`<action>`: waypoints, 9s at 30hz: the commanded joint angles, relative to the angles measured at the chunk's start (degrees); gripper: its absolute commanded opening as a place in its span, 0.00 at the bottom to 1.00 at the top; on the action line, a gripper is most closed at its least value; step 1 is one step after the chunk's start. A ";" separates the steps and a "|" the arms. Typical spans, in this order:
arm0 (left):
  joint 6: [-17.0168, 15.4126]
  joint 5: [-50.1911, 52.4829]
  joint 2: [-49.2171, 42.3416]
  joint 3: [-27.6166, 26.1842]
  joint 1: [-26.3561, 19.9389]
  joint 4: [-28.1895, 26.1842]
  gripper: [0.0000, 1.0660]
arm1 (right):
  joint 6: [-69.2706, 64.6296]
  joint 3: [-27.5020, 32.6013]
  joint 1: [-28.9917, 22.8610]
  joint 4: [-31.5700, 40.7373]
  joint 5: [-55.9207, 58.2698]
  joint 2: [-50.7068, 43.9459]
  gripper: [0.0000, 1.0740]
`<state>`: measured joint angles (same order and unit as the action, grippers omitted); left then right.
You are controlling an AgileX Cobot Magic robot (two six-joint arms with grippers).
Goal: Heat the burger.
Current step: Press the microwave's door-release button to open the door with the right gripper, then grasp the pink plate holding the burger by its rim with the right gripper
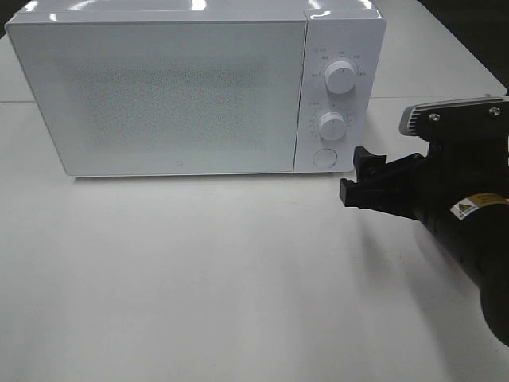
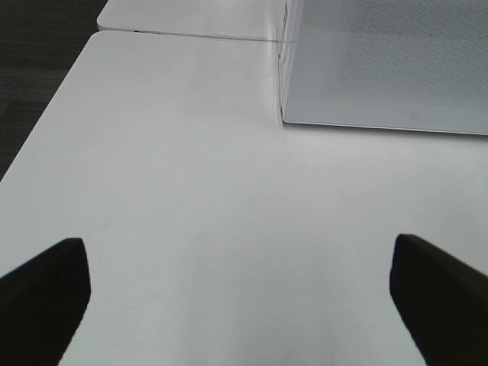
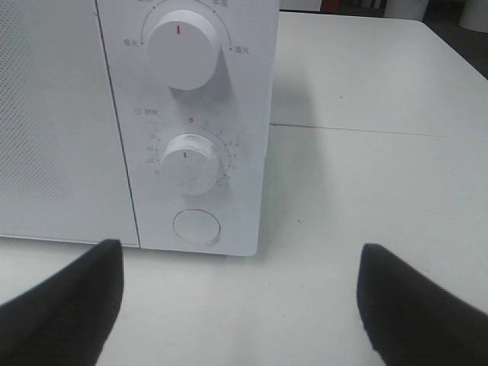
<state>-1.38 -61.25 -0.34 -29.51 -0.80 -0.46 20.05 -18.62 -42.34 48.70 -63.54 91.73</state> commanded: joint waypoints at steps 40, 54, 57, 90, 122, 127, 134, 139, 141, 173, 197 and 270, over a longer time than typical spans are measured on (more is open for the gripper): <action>-0.06 0.06 -1.26 0.00 0.17 -0.23 0.96 | -48.19 -7.91 -1.83 1.66 0.00 7.62 0.47; -0.06 0.06 -1.26 0.00 0.17 -0.23 0.96 | -76.60 -7.85 -1.83 1.32 5.33 7.62 0.04; -0.06 0.06 -1.26 0.00 0.17 -0.23 0.96 | -79.64 -7.85 -1.66 1.26 7.91 7.62 0.00; -0.06 0.06 -1.26 0.00 0.17 -0.11 0.96 | -90.53 -16.73 6.88 -7.73 8.48 20.17 0.00; -0.06 0.06 -1.26 0.00 0.17 -0.11 0.96 | -98.38 -27.27 15.01 -17.30 11.63 30.77 0.00; -0.06 0.06 -1.26 0.00 0.17 -0.11 0.96 | -98.55 -27.90 15.01 -17.30 10.26 31.74 0.00; -0.06 0.06 -1.26 0.00 0.17 -0.11 0.96 | -98.49 -28.99 15.01 -17.53 9.34 31.80 0.00; -0.06 0.06 -1.26 0.00 0.17 -0.11 0.96 | -98.61 -31.05 15.01 -17.48 9.05 33.46 0.00; -0.06 0.06 -1.26 0.00 0.17 -0.11 0.96 | -98.61 -31.57 15.01 -16.90 8.82 33.80 0.00; -0.06 0.06 -1.26 0.00 0.17 -0.06 0.96 | -93.74 -38.56 16.21 -12.32 -2.46 35.47 0.00; -0.06 0.06 -1.26 0.00 0.17 -0.06 0.96 | -93.85 -37.13 16.21 -12.20 3.21 32.37 0.00; -0.06 0.06 -1.26 0.00 0.17 0.06 0.96 | -32.03 -21.94 29.91 -52.31 94.19 -11.75 0.67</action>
<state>-1.38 -61.25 -0.34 -29.51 -0.80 -0.46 -12.83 -40.45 -13.75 -1.72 29.79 80.90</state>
